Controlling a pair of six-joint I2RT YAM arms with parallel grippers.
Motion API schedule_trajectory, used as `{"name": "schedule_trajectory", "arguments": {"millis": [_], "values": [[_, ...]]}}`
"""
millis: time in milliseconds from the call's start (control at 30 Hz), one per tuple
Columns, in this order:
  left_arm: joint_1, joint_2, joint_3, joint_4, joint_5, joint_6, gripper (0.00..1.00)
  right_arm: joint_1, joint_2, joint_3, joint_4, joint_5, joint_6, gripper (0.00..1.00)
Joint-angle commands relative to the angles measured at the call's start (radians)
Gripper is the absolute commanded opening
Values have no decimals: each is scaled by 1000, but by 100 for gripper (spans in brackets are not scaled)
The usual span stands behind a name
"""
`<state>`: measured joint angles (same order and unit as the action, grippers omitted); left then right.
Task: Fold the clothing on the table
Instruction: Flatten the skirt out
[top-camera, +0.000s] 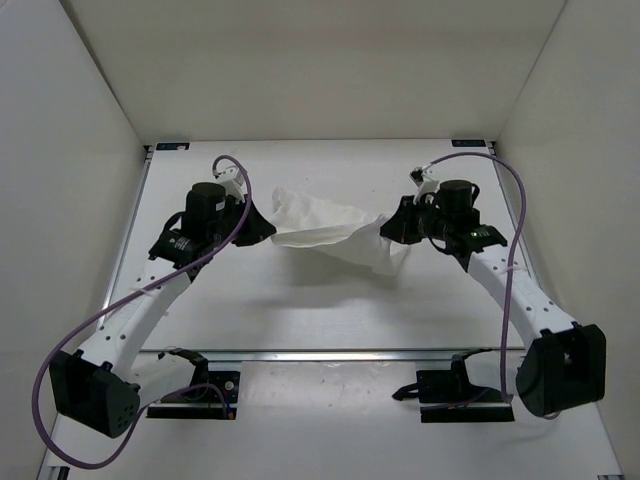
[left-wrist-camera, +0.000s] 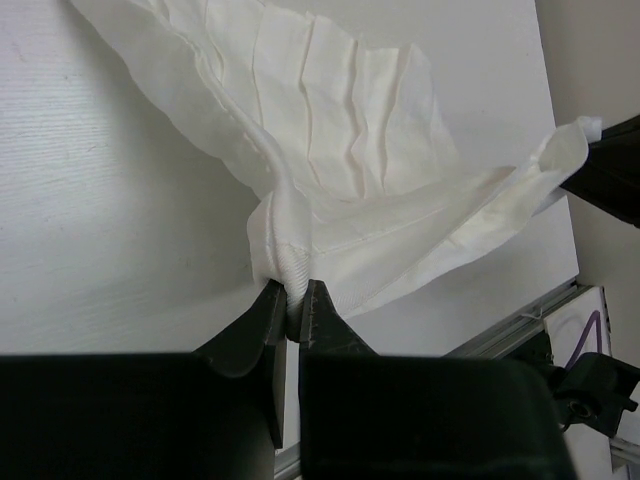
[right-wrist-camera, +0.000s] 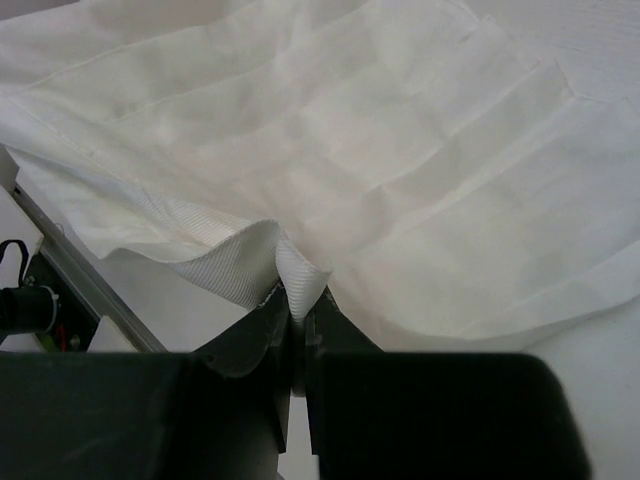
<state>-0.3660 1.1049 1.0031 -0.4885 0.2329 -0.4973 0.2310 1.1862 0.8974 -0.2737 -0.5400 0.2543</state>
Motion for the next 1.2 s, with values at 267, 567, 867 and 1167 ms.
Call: {"name": "schedule_trajectory", "arguments": {"millis": [267, 567, 867, 1167], "values": [[61, 6, -35, -67, -155, 19, 0, 4, 210, 229, -59, 162, -233, 0], [70, 59, -47, -67, -191, 54, 53, 108, 113, -29, -79, 181, -259, 0], [47, 134, 0, -110, -12, 354, 99, -31, 127, -17, -62, 14, -165, 0], [-60, 176, -109, -191, 241, 557, 95, 1, 269, 60, -130, -3, -161, 0]]}}
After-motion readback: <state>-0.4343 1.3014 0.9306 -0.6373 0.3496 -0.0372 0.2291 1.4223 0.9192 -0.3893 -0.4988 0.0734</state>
